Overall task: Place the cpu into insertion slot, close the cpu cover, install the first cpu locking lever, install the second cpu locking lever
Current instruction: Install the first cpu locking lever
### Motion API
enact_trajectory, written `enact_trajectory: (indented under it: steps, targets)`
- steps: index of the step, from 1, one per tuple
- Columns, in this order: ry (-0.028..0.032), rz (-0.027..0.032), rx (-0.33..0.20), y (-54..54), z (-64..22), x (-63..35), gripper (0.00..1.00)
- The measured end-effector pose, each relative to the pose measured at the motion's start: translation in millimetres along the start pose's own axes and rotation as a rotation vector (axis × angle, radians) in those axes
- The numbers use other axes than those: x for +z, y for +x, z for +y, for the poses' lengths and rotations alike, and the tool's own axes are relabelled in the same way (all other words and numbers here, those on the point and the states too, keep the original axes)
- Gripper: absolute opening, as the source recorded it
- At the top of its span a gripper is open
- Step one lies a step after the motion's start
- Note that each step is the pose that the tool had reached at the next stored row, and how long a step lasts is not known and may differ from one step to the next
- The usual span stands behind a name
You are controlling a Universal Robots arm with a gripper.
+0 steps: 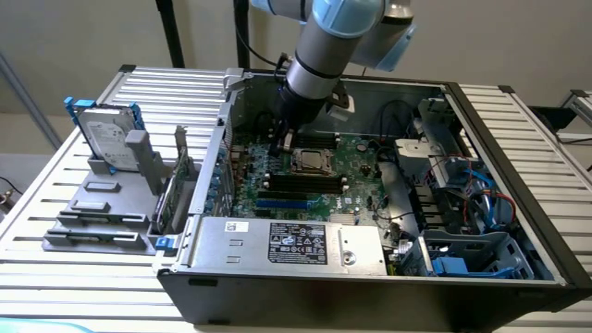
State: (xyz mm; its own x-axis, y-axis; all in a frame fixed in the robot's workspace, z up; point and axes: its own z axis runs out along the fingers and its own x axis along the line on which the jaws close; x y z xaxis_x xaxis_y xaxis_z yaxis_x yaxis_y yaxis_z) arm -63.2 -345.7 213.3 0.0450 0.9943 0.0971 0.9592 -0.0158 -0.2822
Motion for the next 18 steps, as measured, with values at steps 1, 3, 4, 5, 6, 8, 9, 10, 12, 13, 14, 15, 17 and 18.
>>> enact_trajectory:
  steps: [1,3,4,5,6,8,9,10,12,13,14,15,17,18]
  targets:
    - [0.0000,0.0019,0.000,-1.1,-0.3,-0.1,0.11]
    - [0.0000,0.0045,0.000,-2.9,-2.1,-0.4,0.11]
    - [0.0001,0.0053,0.000,-3.5,-3.3,-1.2,0.11]
    - [0.0001,0.0062,0.001,-3.8,-4.6,-2.2,0.11]
    - [0.0004,0.0078,0.001,-4.0,-5.7,-3.7,0.11]
    - [0.0011,0.0131,0.002,-4.2,-7.6,-6.5,0.11]
    - [0.0016,0.0179,0.002,-4.3,-8.6,-7.8,0.11]
    - [0.0017,0.0232,0.003,-4.2,-9.5,-8.9,0.11]
    - [0.0017,0.0367,0.007,-4.1,-10.8,-10.9,0.11]
    - [0.0016,0.0426,0.010,-4.0,-11.3,-11.7,0.11]
    - [0.0013,0.0481,0.014,-3.9,-11.8,-12.4,0.11]
    - [0.0008,0.0528,0.020,-3.9,-12.1,-13.0,0.11]
    - [-0.0005,0.0617,0.034,-3.8,-12.5,-14.0,0.11]
    - [-0.0013,0.0660,0.042,-3.8,-12.6,-14.6,0.11]
